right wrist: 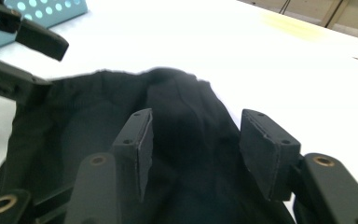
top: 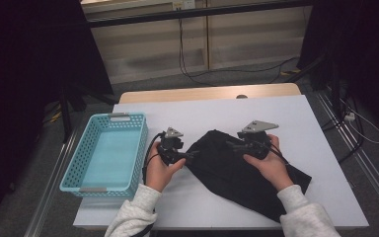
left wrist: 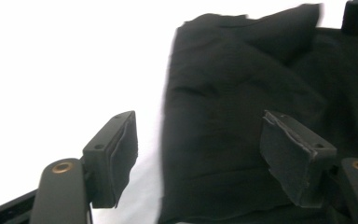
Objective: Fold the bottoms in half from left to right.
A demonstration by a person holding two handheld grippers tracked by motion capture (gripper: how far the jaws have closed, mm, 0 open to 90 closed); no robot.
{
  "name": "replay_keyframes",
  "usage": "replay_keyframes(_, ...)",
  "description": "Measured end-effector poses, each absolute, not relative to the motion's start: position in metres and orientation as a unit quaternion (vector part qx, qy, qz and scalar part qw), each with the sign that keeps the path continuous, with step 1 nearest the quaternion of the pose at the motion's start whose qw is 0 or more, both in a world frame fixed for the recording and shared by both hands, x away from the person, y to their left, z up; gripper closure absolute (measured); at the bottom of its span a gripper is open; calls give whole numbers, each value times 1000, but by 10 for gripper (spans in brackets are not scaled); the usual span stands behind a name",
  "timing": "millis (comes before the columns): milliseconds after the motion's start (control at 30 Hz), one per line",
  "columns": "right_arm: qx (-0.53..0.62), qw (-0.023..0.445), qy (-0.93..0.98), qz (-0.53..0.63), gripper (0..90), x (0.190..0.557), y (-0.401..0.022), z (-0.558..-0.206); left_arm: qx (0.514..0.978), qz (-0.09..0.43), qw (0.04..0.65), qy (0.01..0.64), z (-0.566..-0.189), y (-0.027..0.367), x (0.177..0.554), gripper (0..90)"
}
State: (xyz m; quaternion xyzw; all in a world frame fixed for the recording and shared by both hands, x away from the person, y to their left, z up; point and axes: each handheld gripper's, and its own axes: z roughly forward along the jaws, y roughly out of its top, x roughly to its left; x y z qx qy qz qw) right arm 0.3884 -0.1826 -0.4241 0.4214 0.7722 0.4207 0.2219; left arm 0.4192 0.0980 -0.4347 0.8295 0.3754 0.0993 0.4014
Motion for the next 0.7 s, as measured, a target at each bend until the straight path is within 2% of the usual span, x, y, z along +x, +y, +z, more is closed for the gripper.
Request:
replay_keyframes(67,418,224,779,410,479,395,-174,-427,831,102,397,375,-437,99,421,315)
replay_keyframes(100,419,225,783,401,518,399,-170,-430,831,102,398,375,-439,99,421,328)
replay_keyframes(167,416,223,788,396,689,404,-166,-436,835,100,393,373,-443,99,423,361)
replay_keyframes(200,417,218,790,394,790,406,-165,-439,836,98,392,370,-445,100,423,407)
replay_keyframes(233,416,213,794,387,843,406,-165,-442,841,88,390,364,-449,99,423,513)
replay_keyframes(467,449,209,761,419,852,400,-191,-430,848,82,380,361,-459,96,425,656)
replay_keyframes(633,459,208,762,408,834,393,-208,-433,847,82,379,363,-459,96,424,662)
replay_keyframes(700,464,214,758,405,777,390,-212,-436,846,80,378,368,-458,98,425,653)
